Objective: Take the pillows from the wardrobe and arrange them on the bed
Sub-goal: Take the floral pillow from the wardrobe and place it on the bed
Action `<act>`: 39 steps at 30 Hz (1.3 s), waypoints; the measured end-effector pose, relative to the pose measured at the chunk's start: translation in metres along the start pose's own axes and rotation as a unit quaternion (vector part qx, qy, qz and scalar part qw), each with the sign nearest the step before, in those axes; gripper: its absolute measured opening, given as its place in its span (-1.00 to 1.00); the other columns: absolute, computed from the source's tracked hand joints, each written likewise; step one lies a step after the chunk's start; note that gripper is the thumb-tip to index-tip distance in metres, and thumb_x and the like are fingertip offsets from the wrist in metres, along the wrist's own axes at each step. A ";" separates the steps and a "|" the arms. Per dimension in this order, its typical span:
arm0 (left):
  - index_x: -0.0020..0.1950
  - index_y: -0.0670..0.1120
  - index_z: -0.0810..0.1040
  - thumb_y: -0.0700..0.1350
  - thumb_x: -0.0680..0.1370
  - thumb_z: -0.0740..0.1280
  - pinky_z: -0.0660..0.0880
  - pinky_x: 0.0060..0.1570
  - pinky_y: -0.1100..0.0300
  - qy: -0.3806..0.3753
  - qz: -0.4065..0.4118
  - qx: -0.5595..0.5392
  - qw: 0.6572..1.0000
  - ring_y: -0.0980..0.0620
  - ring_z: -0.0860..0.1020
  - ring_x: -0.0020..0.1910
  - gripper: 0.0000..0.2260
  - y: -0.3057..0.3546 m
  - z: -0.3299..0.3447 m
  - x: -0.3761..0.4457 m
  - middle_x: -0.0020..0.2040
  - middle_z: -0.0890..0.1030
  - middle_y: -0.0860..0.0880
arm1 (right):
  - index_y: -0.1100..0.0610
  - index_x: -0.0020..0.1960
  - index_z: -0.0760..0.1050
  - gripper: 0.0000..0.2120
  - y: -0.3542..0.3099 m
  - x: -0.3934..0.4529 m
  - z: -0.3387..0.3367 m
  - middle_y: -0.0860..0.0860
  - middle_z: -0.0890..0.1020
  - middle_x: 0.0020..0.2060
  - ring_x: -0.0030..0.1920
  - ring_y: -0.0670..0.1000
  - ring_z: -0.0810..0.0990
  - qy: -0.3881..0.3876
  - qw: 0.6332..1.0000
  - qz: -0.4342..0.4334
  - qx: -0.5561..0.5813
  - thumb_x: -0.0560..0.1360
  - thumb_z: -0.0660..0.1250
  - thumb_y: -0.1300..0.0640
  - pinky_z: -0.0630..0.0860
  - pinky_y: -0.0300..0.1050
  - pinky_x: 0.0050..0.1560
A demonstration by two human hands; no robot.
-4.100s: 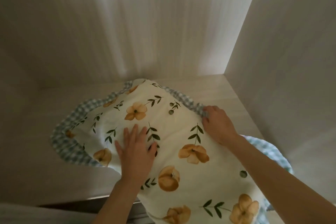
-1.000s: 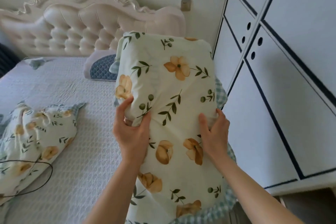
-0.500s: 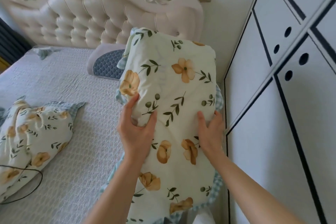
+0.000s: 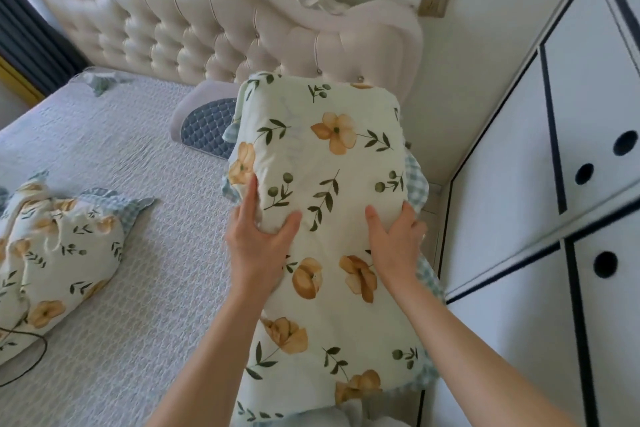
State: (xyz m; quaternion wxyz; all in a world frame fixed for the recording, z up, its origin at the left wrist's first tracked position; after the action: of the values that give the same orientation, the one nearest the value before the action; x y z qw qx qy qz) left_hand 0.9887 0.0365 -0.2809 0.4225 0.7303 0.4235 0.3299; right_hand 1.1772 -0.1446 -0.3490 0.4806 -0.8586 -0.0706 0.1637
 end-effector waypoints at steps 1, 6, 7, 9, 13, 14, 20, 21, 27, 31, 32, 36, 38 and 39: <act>0.50 0.28 0.22 0.16 0.35 0.49 0.49 0.14 0.17 0.003 -0.011 -0.009 1.000 0.21 0.54 0.17 -0.22 -0.004 0.006 0.011 0.16 0.52 0.30 | 0.01 0.51 0.05 -0.21 -0.002 0.013 0.005 0.14 0.24 0.34 0.29 0.21 0.33 -0.005 1.000 0.011 -0.009 0.43 0.27 -0.27 0.36 0.16 0.26; 0.42 0.25 0.37 0.02 0.38 0.51 0.42 -0.25 0.62 0.052 -0.050 -0.067 0.995 0.54 0.51 -0.03 -0.35 -0.026 0.028 0.069 -0.06 0.50 0.62 | -0.01 0.49 0.10 -0.22 -0.022 0.077 0.044 0.13 0.27 0.30 0.25 0.18 0.34 -0.043 0.998 0.023 -0.045 0.37 0.32 -0.16 0.41 0.14 0.21; 0.41 0.24 0.39 0.00 0.38 0.51 0.41 -0.27 0.62 0.062 -0.057 -0.072 0.994 0.54 0.52 -0.05 -0.37 -0.030 0.032 0.083 -0.07 0.49 0.63 | -0.01 0.48 0.12 -0.24 -0.029 0.092 0.053 0.13 0.29 0.29 0.23 0.17 0.35 -0.050 0.997 0.017 -0.050 0.37 0.33 -0.15 0.40 0.13 0.19; 0.40 0.23 0.41 -0.03 0.39 0.51 0.42 -0.29 0.61 0.080 -0.071 -0.083 0.991 0.52 0.54 -0.08 -0.39 -0.038 0.040 0.114 -0.08 0.50 0.62 | -0.02 0.48 0.12 -0.25 -0.046 0.125 0.072 0.12 0.29 0.27 0.21 0.18 0.38 -0.064 0.996 0.006 -0.060 0.38 0.32 -0.14 0.40 0.10 0.17; 0.36 0.27 0.42 -0.04 0.39 0.51 0.46 -0.24 0.57 0.107 -0.099 -0.089 0.985 0.47 0.56 -0.04 -0.41 -0.048 0.052 0.180 -0.05 0.54 0.56 | 0.01 0.47 0.14 -0.27 -0.085 0.189 0.110 0.14 0.30 0.28 0.18 0.18 0.42 -0.098 0.992 -0.019 -0.083 0.39 0.34 -0.12 0.43 0.08 0.17; 0.35 0.27 0.43 -0.04 0.38 0.51 0.46 -0.23 0.57 0.111 -0.102 -0.088 0.985 0.47 0.56 -0.03 -0.41 -0.048 0.055 0.196 -0.04 0.55 0.54 | 0.02 0.47 0.14 -0.27 -0.093 0.204 0.119 0.15 0.30 0.28 0.17 0.18 0.42 -0.106 0.990 -0.021 -0.087 0.39 0.35 -0.11 0.44 0.08 0.17; 0.34 0.21 0.47 -0.07 0.37 0.52 0.42 -0.19 0.60 0.098 -0.096 -0.062 0.989 0.51 0.52 0.00 -0.43 -0.052 0.070 0.277 0.02 0.54 0.47 | 0.02 0.49 0.10 -0.27 -0.114 0.267 0.168 0.15 0.27 0.33 0.11 0.10 0.35 -0.171 0.981 -0.011 -0.096 0.43 0.35 -0.07 0.37 -0.01 0.07; 0.33 0.22 0.47 -0.08 0.37 0.53 0.42 -0.18 0.61 0.094 -0.093 -0.057 0.990 0.52 0.51 0.01 -0.43 -0.053 0.072 0.288 0.05 0.53 0.46 | 0.05 0.50 0.09 -0.27 -0.113 0.277 0.176 0.17 0.26 0.34 0.13 0.13 0.37 -0.182 0.979 0.000 -0.097 0.44 0.35 -0.07 0.37 -0.01 0.07; 0.25 0.26 0.52 -0.18 0.34 0.53 0.44 -0.17 0.56 0.054 -0.103 -0.031 0.993 0.46 0.53 0.03 -0.43 -0.060 0.096 0.352 0.09 0.56 0.44 | 0.16 0.51 -0.03 -0.26 -0.099 0.325 0.221 0.21 0.20 0.41 0.29 0.24 0.34 -0.269 0.943 0.091 -0.172 0.51 0.28 -0.06 0.34 -0.05 -0.01; 0.21 0.33 0.51 -0.17 0.33 0.54 0.53 -0.01 0.32 0.014 -0.117 0.023 0.993 0.30 0.56 0.07 -0.42 -0.069 0.119 0.390 0.19 0.56 0.31 | 0.06 0.52 -0.06 -0.23 -0.150 0.372 0.245 0.21 0.11 0.44 0.33 0.27 0.33 -0.303 0.913 -0.056 -0.267 0.49 0.34 0.04 0.48 0.08 0.17; 0.22 0.32 0.51 -0.17 0.33 0.54 0.53 -0.03 0.31 0.004 -0.120 0.043 0.992 0.27 0.57 0.04 -0.42 -0.071 0.125 0.400 0.20 0.57 0.25 | 0.04 0.52 -0.06 -0.20 -0.175 0.383 0.251 0.20 0.09 0.46 0.38 0.26 0.26 -0.302 0.904 -0.136 -0.269 0.48 0.37 0.06 0.43 0.12 0.26; 0.23 0.36 0.47 -0.13 0.31 0.54 0.37 -0.18 0.43 -0.030 -0.122 0.139 0.982 0.15 0.56 -0.04 -0.39 -0.076 0.152 0.439 0.15 0.56 0.22 | 0.04 0.52 -0.06 -0.16 -0.269 0.402 0.283 0.19 0.10 0.49 0.47 0.23 0.09 -0.300 0.785 -0.455 -0.294 0.45 0.41 0.08 0.16 0.14 0.42; 0.23 0.39 0.45 -0.11 0.31 0.53 0.36 -0.21 0.41 -0.047 -0.124 0.183 0.974 0.12 0.56 -0.09 -0.39 -0.080 0.162 0.456 0.08 0.59 0.20 | 0.00 0.53 -0.12 -0.10 -0.286 0.414 0.306 0.15 0.02 0.52 0.50 0.26 -0.02 -0.321 0.717 -0.515 -0.343 0.43 0.43 0.01 0.08 0.21 0.47; 0.23 0.39 0.45 -0.11 0.31 0.52 0.44 -0.19 0.34 -0.060 -0.126 0.196 0.971 0.09 0.58 -0.11 -0.39 -0.083 0.166 0.464 0.05 0.63 0.15 | -0.02 0.54 -0.15 -0.07 -0.290 0.422 0.317 0.12 -0.03 0.54 0.51 0.27 -0.09 -0.329 0.687 -0.533 -0.369 0.43 0.43 -0.04 0.04 0.25 0.48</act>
State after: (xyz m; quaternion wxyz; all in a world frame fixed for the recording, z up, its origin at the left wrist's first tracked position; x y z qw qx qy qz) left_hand 1.2964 0.4204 -0.3683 0.3338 0.7582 0.5423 0.1402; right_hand 1.4724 0.3810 -0.3463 0.0778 -0.6755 -0.7246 0.1124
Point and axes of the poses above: each hand's wrist, its own x-axis towards the middle knuckle, its own z-axis out of the palm, y = z × x, the point moved 9 cm from there along x, towards the middle knuckle
